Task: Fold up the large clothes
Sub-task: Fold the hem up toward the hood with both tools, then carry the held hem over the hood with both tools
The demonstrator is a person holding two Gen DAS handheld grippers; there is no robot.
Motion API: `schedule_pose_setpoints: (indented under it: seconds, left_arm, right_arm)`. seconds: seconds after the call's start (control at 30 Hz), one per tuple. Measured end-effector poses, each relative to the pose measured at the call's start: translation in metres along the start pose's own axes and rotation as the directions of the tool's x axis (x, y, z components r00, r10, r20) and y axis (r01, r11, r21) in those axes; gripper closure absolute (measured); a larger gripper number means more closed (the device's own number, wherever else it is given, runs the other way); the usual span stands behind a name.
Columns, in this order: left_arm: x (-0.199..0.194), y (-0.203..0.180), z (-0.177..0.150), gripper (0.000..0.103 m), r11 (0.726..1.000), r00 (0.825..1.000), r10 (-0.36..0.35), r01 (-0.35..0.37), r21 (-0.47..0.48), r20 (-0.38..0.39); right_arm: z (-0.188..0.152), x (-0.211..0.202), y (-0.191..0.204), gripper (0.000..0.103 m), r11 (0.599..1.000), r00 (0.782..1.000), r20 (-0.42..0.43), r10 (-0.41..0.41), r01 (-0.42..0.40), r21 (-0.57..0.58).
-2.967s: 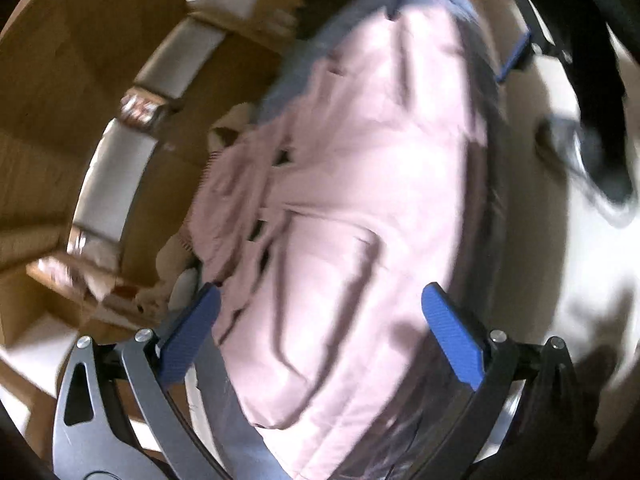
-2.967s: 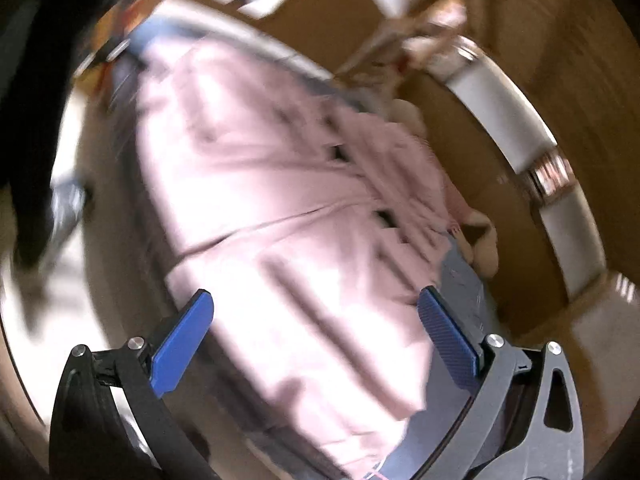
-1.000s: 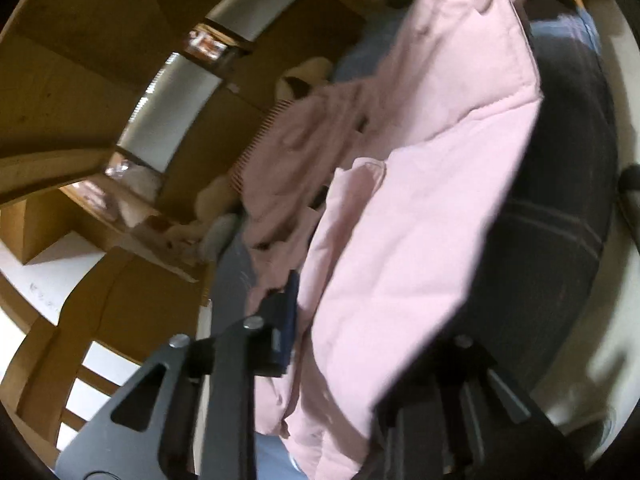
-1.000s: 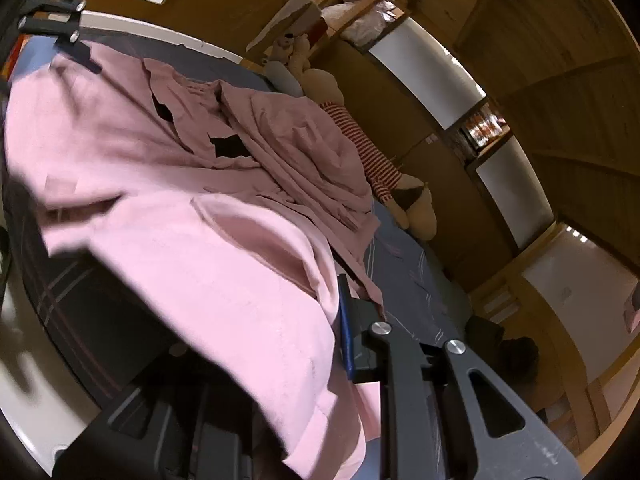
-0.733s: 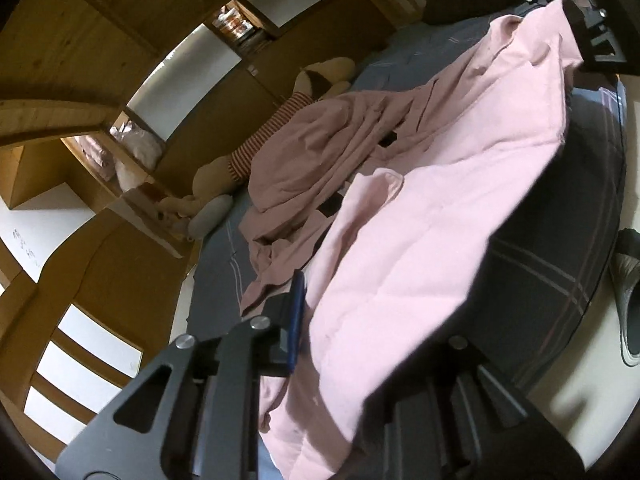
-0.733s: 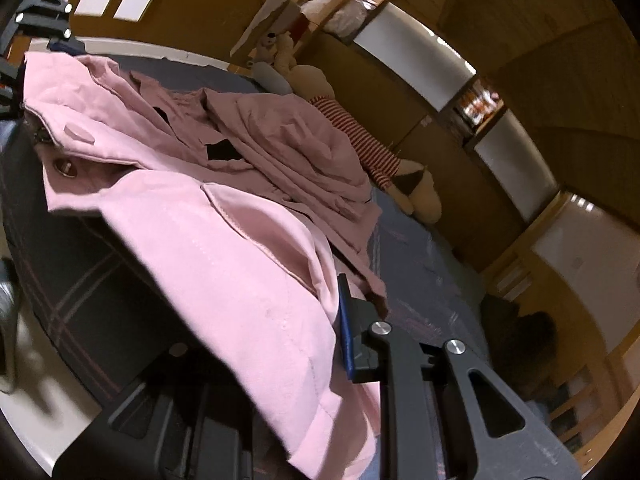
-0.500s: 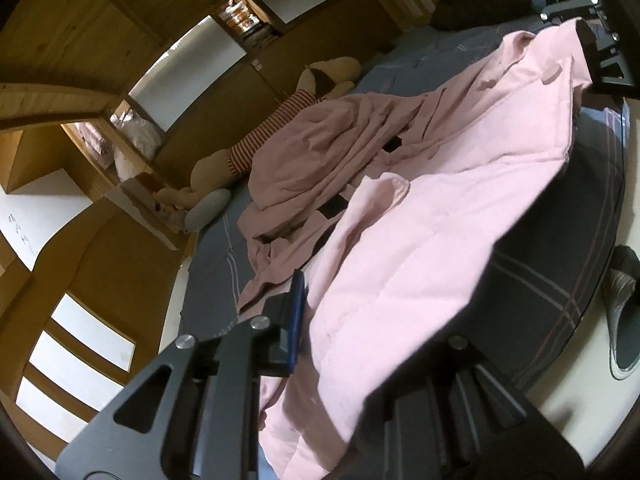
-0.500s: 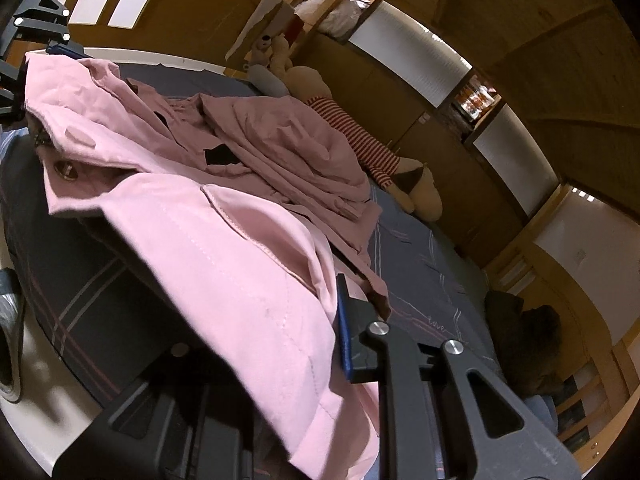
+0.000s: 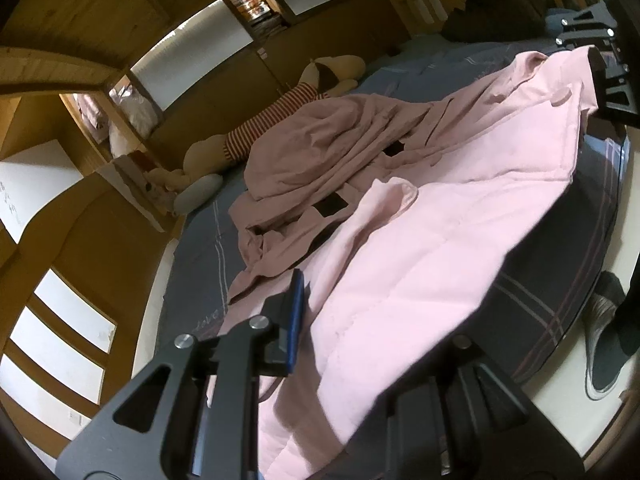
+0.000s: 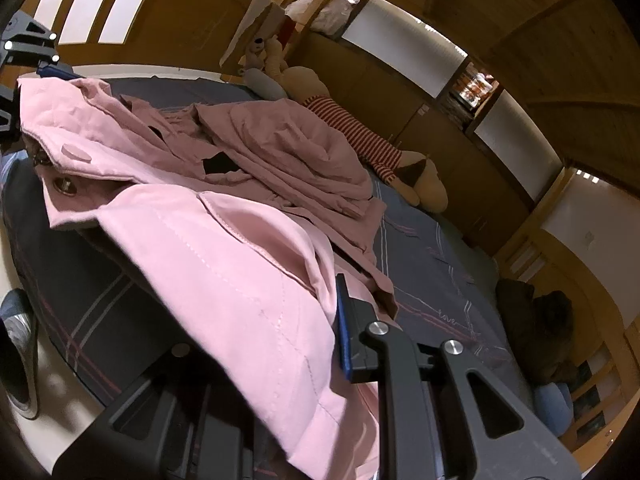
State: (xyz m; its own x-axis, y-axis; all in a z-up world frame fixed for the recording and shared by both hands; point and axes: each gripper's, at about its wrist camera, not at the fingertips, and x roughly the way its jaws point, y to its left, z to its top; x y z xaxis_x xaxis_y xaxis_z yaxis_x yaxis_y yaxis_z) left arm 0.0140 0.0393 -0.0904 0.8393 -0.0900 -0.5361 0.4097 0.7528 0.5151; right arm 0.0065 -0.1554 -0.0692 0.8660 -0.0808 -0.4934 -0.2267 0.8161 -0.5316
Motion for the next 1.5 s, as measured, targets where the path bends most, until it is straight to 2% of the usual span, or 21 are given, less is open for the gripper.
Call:
schedule_pose_setpoints:
  seconds: [0.4, 0.73, 0.93, 1.17, 1.5]
  left_arm:
    - [-0.001, 0.021, 0.017, 0.084, 0.994, 1.0, 0.008, -0.006, -0.108, 0.026]
    - [0.001, 0.05, 0.055, 0.085, 0.976, 0.993, 0.101, -0.086, -0.197, 0.065]
    - [0.011, 0.055, 0.07, 0.085, 0.969, 0.984, 0.156, -0.136, -0.206, 0.084]
    - [0.026, 0.064, 0.085, 0.085, 0.962, 0.983, 0.165, -0.142, -0.232, 0.083]
    - [0.043, 0.077, 0.104, 0.085, 0.961, 0.982, 0.167, -0.143, -0.237, 0.083]
  right_arm:
    - [0.013, -0.003, -0.013, 0.087, 0.995, 0.999, 0.031, 0.007, -0.01, 0.1]
    - [0.045, 0.002, -0.033, 0.089, 0.981, 0.993, 0.107, -0.052, 0.03, 0.193]
    - [0.06, 0.011, -0.044, 0.09, 0.972, 0.988, 0.139, -0.069, 0.035, 0.234]
    - [0.07, 0.023, -0.052, 0.09, 0.966, 0.985, 0.15, -0.082, 0.042, 0.253]
    - [0.087, 0.041, -0.058, 0.09, 0.976, 0.988, 0.119, -0.102, 0.077, 0.204]
